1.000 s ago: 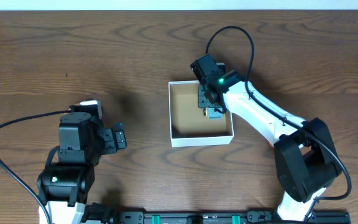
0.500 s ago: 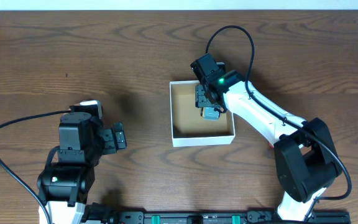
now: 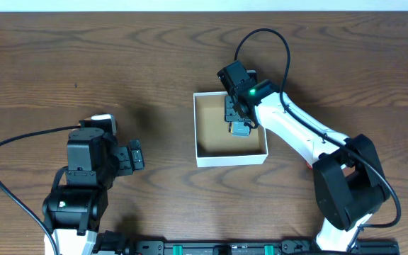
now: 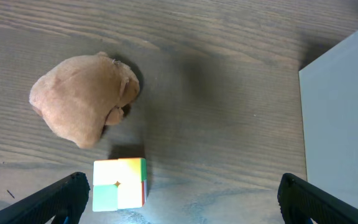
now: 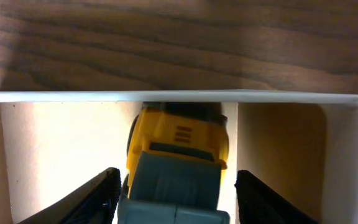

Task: Pack container
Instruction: 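Carry the dump truck with the right gripper over the white box, then lower the dump truck into the box's right side and open the right gripper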

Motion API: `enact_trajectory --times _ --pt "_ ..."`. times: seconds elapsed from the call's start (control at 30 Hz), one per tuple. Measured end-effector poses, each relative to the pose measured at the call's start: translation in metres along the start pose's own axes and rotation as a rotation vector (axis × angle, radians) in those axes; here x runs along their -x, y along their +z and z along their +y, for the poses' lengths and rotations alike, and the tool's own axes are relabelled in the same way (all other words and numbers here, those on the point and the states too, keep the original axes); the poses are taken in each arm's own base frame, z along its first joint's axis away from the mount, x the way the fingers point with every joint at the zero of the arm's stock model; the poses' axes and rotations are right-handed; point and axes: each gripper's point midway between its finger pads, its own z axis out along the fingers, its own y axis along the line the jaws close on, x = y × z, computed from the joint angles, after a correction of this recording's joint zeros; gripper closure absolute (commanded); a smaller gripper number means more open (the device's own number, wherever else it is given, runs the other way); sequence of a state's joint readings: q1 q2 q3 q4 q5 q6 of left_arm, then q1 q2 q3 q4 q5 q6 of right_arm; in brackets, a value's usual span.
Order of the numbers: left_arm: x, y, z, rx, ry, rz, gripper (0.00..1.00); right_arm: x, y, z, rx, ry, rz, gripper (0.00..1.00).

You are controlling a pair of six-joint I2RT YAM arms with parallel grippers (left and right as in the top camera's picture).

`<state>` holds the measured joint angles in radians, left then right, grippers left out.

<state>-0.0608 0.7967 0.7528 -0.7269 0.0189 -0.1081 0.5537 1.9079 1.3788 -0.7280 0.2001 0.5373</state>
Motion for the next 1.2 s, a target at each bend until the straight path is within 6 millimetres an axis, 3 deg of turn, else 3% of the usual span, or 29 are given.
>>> enact_trajectory --times 0.27,0.43,0.47,0.63,0.73,1.07,1.2 --pt "0.000 0.000 0.000 0.000 0.000 0.000 0.02 0.020 -0.039 0.005 0.066 -0.062 -0.095 0.40" --pt "0.000 0.000 0.000 0.000 0.000 0.000 0.02 0.008 -0.053 0.027 0.171 -0.202 -0.070 0.76" --pt "0.000 0.000 0.000 0.000 0.000 0.001 0.02 0.002 -0.055 0.032 0.186 -0.231 -0.055 0.77" --pt "0.000 0.000 0.000 0.000 0.000 0.001 0.02 -0.018 -0.061 0.058 0.246 -0.319 -0.027 0.81" --pt "0.000 0.000 0.000 0.000 0.000 0.001 0.02 -0.022 -0.062 0.064 0.254 -0.331 -0.023 0.82" --pt "0.000 0.000 0.000 0.000 0.000 0.002 0.02 -0.022 -0.030 0.049 0.121 -0.295 -0.009 0.80" --pt "0.000 0.000 0.000 0.000 0.000 0.002 0.02 -0.021 -0.028 0.045 0.098 -0.286 -0.016 0.79"
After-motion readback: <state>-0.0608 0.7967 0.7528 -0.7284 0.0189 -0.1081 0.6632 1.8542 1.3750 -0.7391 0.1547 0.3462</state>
